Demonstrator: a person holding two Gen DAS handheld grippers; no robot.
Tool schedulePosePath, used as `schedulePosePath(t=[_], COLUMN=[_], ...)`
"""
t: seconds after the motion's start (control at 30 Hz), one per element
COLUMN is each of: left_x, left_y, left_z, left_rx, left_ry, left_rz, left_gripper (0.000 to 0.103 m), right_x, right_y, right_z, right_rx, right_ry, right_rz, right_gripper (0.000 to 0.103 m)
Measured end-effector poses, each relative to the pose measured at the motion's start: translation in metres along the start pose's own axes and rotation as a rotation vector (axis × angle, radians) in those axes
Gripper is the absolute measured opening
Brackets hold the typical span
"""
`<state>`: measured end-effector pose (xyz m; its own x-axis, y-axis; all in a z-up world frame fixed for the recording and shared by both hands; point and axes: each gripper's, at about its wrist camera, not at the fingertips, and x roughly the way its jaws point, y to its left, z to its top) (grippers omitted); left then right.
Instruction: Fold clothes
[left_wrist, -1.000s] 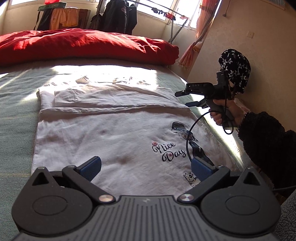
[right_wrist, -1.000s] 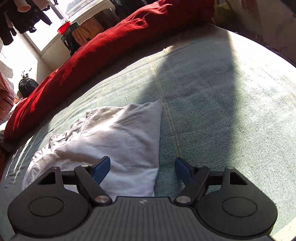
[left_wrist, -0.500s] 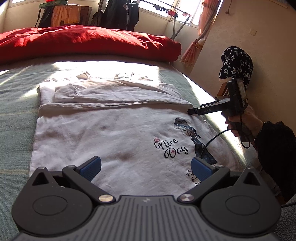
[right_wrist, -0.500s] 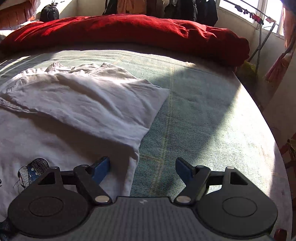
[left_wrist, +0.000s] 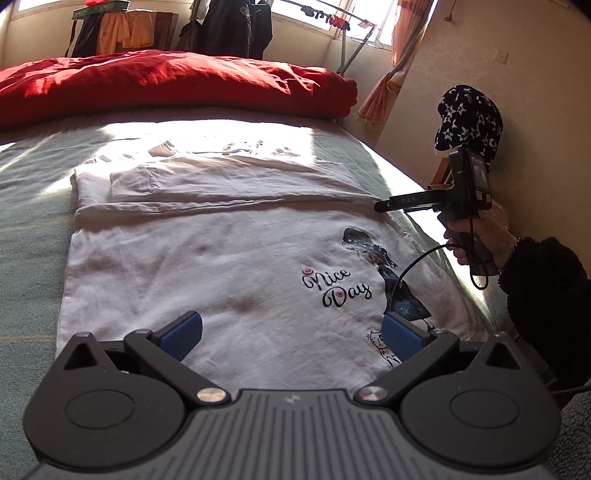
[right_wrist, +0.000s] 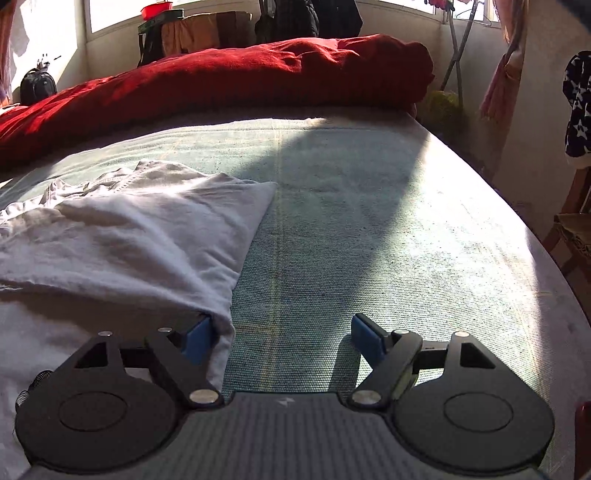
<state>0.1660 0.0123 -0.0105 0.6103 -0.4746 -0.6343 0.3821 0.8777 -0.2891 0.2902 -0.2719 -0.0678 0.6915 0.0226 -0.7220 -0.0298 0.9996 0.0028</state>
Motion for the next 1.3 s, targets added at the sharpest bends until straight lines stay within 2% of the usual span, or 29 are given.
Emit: schedulePosePath(t=[0.17,0.2,0.27,0.33,0.43,0.57,0.7,0.8,1.0,1.1,1.17,1.3], left_x=[0.002,0.002,0.002,0.001,-0.001,-0.001,0.006,0.008,0.007,0.009,0.009,0.010], left_y=[0.003,0.004,0.003,0.004,0.007,0.015,0.019,0.019,0.019,0.023,0.026,0.029], left_z=[-0.001,-0.001,-0.002,-0.003,-0.004,-0.007,-0.008,-0.008,-0.008,-0.007,-0.006,-0.006], left_rx=[-0.008,-0.009,-0.012,-0.017,-0.025,-0.038,-0.042,-0.046,-0.046,-0.054,-0.055,-0.058], left_ry=[-0.001,-0.001,0.000,0.000,0.001,0.009,0.022,0.021,0.020,0.025,0.029,0.026], left_rz=[0.000,0.000,0.001,0.005,0.015,0.021,0.027,0.023,0.024,0.042,0.049,0.044], left_gripper=[0.102,0.102,0.102,0.102,0.102,0.102,0.102,0.102,0.102,0.102,0.102,0.102], right_x=[-0.035,-0.038,-0.037,-0.025,0.004,0.025,0.008,-0.006,0.036,0.073,0.089,0.093], right_y=[0.012,0.013,0.020,0.027,0.035,0.045,0.049,0.053,0.039,0.038,0.038,0.039], right_z=[0.012,0.018,0.034,0.046,0.051,0.030,0.021,0.034,0.078,0.084,0.090,0.107], right_rx=[-0.072,-0.060,-0.029,0.017,0.093,0.078,-0.007,-0.054,0.131,0.154,0.143,0.157], right_ry=[-0.083,-0.097,-0.109,-0.092,-0.033,0.031,0.038,0.000,0.023,0.067,0.050,0.057], right_rz=[-0.005,0.019,0.093,0.194,0.295,0.263,0.222,0.212,0.266,0.200,0.166,0.131], right_gripper=[0.082,0.081,0.072,0.066,0.060,0.060,0.060,0.060,0.063,0.063,0.063,0.063])
